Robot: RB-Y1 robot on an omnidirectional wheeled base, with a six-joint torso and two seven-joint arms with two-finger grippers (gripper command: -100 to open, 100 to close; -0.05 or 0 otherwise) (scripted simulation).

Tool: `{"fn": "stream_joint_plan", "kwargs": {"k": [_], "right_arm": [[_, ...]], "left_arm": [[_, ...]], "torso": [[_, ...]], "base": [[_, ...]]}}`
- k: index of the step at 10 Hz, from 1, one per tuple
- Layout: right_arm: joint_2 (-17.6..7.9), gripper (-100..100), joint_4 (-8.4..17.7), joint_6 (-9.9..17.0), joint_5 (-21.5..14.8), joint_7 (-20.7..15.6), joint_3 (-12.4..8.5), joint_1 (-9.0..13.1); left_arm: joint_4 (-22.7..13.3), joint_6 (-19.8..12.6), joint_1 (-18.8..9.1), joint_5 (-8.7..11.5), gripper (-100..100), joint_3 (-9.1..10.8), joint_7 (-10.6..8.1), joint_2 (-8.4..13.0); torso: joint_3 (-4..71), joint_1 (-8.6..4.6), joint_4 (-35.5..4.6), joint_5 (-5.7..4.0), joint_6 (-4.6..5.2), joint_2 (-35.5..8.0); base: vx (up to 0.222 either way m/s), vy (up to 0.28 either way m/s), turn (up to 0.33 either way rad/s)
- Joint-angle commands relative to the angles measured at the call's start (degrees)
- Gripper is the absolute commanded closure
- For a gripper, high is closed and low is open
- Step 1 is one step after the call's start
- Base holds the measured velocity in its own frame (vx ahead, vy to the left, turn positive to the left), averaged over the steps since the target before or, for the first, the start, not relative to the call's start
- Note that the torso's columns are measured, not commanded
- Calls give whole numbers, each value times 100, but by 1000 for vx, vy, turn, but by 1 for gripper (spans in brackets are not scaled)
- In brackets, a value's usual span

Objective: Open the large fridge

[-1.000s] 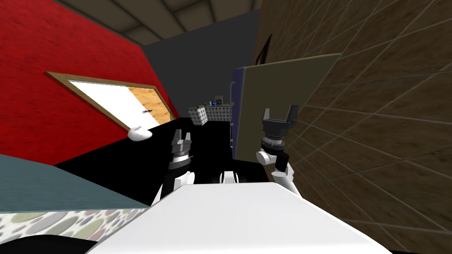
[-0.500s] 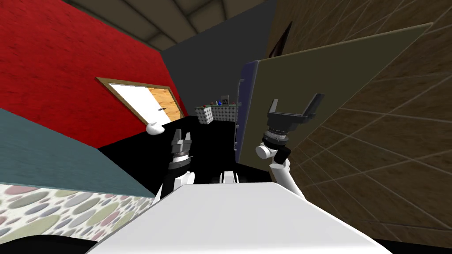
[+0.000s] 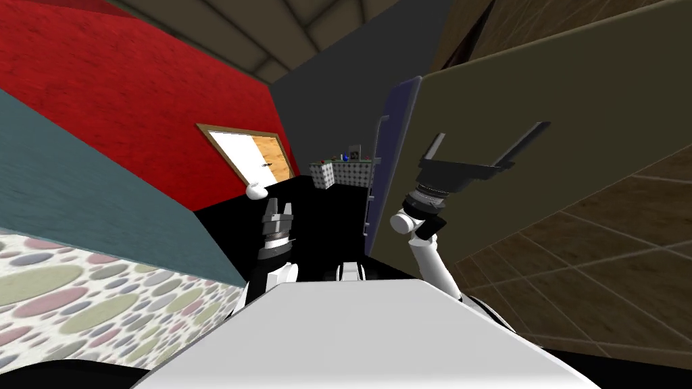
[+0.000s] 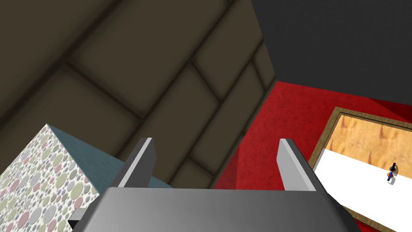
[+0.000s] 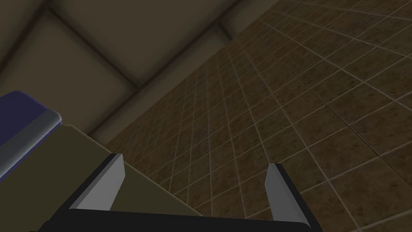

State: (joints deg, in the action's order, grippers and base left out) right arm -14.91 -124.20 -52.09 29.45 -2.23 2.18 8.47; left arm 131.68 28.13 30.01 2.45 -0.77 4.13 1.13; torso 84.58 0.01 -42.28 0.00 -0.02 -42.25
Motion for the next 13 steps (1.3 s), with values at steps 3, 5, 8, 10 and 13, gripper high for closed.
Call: {"fn": "stream_joint_plan", "kwargs": {"k": [3,5,8,10,13], "right_arm": [[-58,-100,160,-403,800,183,-63,802],[-72,-100,223,-550,1139,257,-95,1146],[-78,-100,288,-690,1660,331,-128,1581],[-79,-100,355,-823,2017,403,-164,1893],[-60,-100,496,-1064,2534,547,-242,2405]], "left_arm": [[0,0,1,0,0,1,0,0],[0,0,1,0,0,1,0,0],[0,0,0,0,0,0,0,0],[0,0,0,0,0,0,0,0],[0,0,1,0,0,1,0,0]], "torso": [[-4,-3,-1,-2,7,-8],[-3,-1,-1,-1,6,-7],[0,3,0,1,0,0],[-3,-3,-1,-1,0,-5],[-4,1,-2,0,5,-7]], "base": [[86,-69,285],[67,-78,210],[61,-70,236],[45,-78,214],[20,-73,267]]}}
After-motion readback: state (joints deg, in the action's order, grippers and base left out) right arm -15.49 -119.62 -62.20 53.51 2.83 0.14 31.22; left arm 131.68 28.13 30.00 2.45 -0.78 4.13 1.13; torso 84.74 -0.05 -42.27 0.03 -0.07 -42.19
